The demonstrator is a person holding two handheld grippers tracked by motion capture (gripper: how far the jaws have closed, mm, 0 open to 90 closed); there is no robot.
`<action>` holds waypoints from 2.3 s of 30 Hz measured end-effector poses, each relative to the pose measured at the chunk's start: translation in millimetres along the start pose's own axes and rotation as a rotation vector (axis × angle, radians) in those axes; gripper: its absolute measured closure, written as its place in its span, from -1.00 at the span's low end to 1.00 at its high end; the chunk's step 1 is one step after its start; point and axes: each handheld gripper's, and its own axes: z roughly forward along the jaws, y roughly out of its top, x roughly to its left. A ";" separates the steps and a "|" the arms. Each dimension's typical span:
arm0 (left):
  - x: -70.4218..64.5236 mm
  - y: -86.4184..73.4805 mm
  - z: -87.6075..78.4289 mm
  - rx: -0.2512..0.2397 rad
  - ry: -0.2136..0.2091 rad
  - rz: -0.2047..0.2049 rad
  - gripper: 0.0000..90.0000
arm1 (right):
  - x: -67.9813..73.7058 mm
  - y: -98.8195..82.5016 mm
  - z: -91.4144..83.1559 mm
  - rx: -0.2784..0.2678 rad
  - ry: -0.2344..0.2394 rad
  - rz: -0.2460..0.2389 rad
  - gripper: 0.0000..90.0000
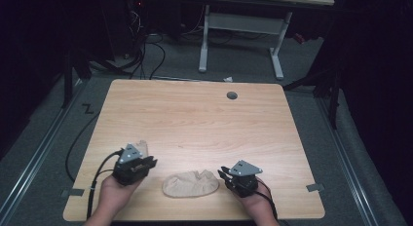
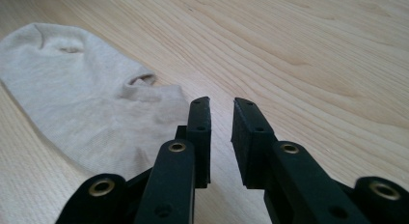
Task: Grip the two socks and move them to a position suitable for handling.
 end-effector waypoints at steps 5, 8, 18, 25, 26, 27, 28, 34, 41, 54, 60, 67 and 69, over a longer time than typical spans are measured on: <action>40.6 -2.4 -11.2 -0.027 0.115 -0.087 0.61 | -1.7 -2.9 -2.2 0.000 -0.013 0.004 0.69; 55.7 -6.0 -11.8 -0.021 0.156 -0.126 0.45 | -1.7 -5.4 -4.4 0.006 -0.019 0.002 0.68; 78.5 -23.9 3.7 0.054 0.178 -0.246 0.27 | -2.5 -6.9 -2.8 0.018 -0.018 0.011 0.65; 80.7 -30.4 9.4 0.090 0.156 -0.287 0.88 | -1.5 -5.7 -2.2 0.019 -0.016 0.000 0.64; 79.5 -29.4 8.5 0.084 0.158 -0.282 0.88 | -1.9 -6.0 -2.4 0.017 -0.016 0.000 0.64; 77.5 -27.3 6.7 0.076 0.162 -0.276 0.91 | -2.1 -6.2 -2.6 0.016 -0.014 0.004 0.64; 76.0 -25.8 5.4 0.067 0.168 -0.264 0.93 | -2.4 -6.6 -2.7 0.015 -0.012 0.003 0.64; 65.4 -14.4 -1.3 0.013 0.177 -0.221 0.92 | -3.8 -7.2 -1.8 0.016 -0.009 0.012 0.63; 34.7 12.4 13.6 -0.017 0.127 -0.133 0.93 | -6.9 -6.9 -5.6 0.000 -0.027 0.018 0.61; -26.3 52.9 83.7 0.030 0.024 -0.042 0.93 | -16.2 -12.5 -5.4 -0.009 -0.037 0.062 0.51; -60.4 69.5 110.7 0.052 -0.020 0.012 0.92 | -17.2 -13.2 -5.1 -0.004 -0.025 0.076 0.50; -79.9 78.5 118.2 0.040 -0.075 0.025 0.72 | -18.1 -13.4 -4.9 -0.006 -0.030 0.085 0.46; -77.7 80.5 111.1 0.032 -0.118 0.012 0.55 | -19.3 -14.1 -3.5 -0.002 -0.030 0.090 0.46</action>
